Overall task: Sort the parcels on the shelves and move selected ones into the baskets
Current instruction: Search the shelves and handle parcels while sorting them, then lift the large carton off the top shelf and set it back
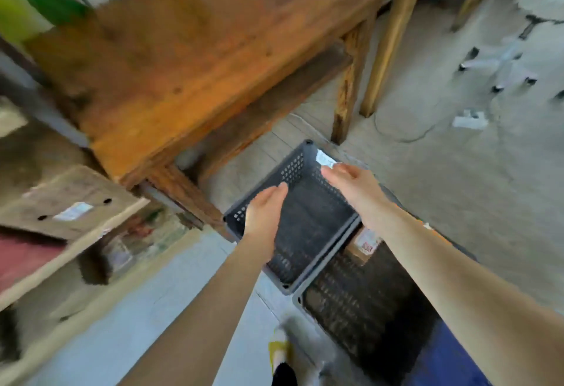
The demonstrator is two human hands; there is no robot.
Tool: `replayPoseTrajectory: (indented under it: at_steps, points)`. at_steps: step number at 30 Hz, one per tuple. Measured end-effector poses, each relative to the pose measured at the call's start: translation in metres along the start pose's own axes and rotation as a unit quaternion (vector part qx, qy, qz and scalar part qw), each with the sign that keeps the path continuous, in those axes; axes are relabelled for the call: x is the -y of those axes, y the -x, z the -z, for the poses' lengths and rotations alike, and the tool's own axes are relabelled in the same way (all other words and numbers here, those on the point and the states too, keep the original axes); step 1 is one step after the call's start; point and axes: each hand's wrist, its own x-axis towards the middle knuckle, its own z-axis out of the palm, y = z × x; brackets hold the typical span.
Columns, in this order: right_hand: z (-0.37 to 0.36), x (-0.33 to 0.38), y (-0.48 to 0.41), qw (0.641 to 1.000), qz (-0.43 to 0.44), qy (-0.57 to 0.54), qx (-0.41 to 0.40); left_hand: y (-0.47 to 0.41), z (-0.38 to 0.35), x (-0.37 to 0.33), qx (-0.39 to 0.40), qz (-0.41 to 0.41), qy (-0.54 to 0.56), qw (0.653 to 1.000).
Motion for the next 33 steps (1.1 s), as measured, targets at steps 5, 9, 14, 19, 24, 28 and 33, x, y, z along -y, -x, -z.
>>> replayPoseTrajectory:
  at_steps: [5,9,14,19,24,28,33]
  points:
    - [-0.080,0.123,0.099,0.981,0.128,0.039,0.138,0.106,0.132,-0.072,-0.120,-0.053,0.129,0.983]
    - [-0.164,0.199,0.187,0.950,0.229,0.057,0.205,0.186,0.247,-0.106,-0.171,-0.124,0.195,0.958]
    - [-0.287,0.261,0.307,0.907,0.334,0.045,0.252,0.290,0.401,-0.114,-0.252,-0.224,0.216,0.916]
    - [-0.396,0.301,0.422,0.872,0.387,0.007,0.301,0.384,0.538,-0.108,-0.323,-0.281,0.208,0.879]
    - [-0.470,0.337,0.502,0.833,0.419,-0.039,0.360,0.445,0.634,-0.112,-0.365,-0.327,0.194,0.850]
    - [-0.520,0.369,0.535,0.804,0.458,-0.038,0.376,0.470,0.696,-0.122,-0.374,-0.351,0.196,0.836]
    - [-0.584,0.428,0.562,0.768,0.518,-0.052,0.373,0.493,0.777,-0.163,-0.421,-0.387,0.173,0.802]
